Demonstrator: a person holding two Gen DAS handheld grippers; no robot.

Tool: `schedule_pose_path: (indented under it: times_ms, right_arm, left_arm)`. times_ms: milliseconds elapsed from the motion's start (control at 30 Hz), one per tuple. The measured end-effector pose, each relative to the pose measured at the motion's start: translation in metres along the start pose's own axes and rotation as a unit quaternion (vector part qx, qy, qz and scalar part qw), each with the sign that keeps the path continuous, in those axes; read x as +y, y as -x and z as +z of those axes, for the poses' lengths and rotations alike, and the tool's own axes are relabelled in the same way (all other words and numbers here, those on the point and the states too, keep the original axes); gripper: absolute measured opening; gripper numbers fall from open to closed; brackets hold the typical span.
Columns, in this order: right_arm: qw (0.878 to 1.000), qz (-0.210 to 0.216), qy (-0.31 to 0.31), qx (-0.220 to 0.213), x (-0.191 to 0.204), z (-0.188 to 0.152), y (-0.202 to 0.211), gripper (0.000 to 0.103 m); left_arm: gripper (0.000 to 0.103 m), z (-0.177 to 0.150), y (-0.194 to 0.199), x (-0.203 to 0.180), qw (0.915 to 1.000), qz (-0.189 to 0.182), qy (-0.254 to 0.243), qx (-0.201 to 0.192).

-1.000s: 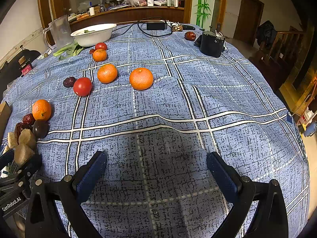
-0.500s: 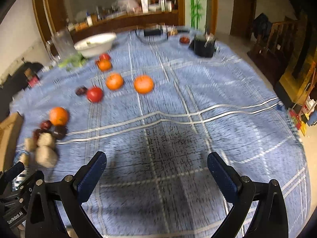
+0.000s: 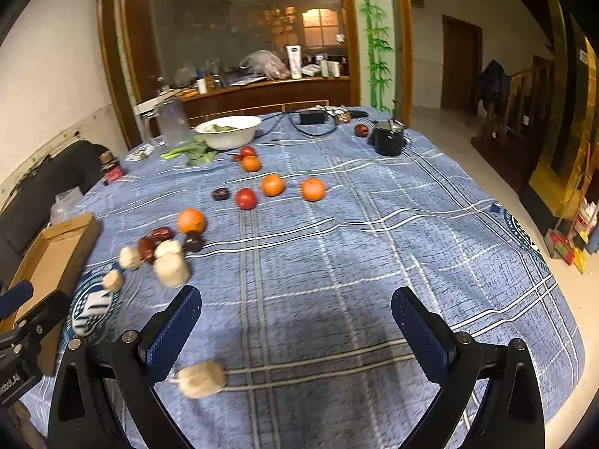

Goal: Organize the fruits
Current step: 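Grasp a cream cylindrical block from the pile with the right tool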

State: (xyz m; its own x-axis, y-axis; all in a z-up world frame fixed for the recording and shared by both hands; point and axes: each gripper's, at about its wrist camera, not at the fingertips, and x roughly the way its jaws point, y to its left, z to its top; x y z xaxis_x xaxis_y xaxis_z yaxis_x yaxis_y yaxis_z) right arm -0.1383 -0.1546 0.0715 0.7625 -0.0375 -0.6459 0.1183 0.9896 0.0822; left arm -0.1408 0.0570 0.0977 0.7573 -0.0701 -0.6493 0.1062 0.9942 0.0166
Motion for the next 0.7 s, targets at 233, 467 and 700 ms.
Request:
schedule_pose_path:
  times_ms: [233, 467, 700]
  right_arm:
    - [1.000, 0.010, 0.030, 0.001, 0.018, -0.007, 0.004, 0.103]
    - [0.999, 0.014, 0.035, 0.011, 0.021, -0.009, -0.004, 0.103]
    - [0.999, 0.017, 0.037, 0.013, 0.023, -0.013, -0.007, 0.103]
  left_arm:
    - [0.083, -0.002, 0.002, 0.011, 0.9999, 0.006, 0.010, -0.001]
    - [0.083, -0.002, -0.002, 0.014, 0.9999, 0.004, 0.011, 0.003]
    - [0.083, -0.005, -0.007, 0.013, 0.9999, 0.002, 0.013, 0.010]
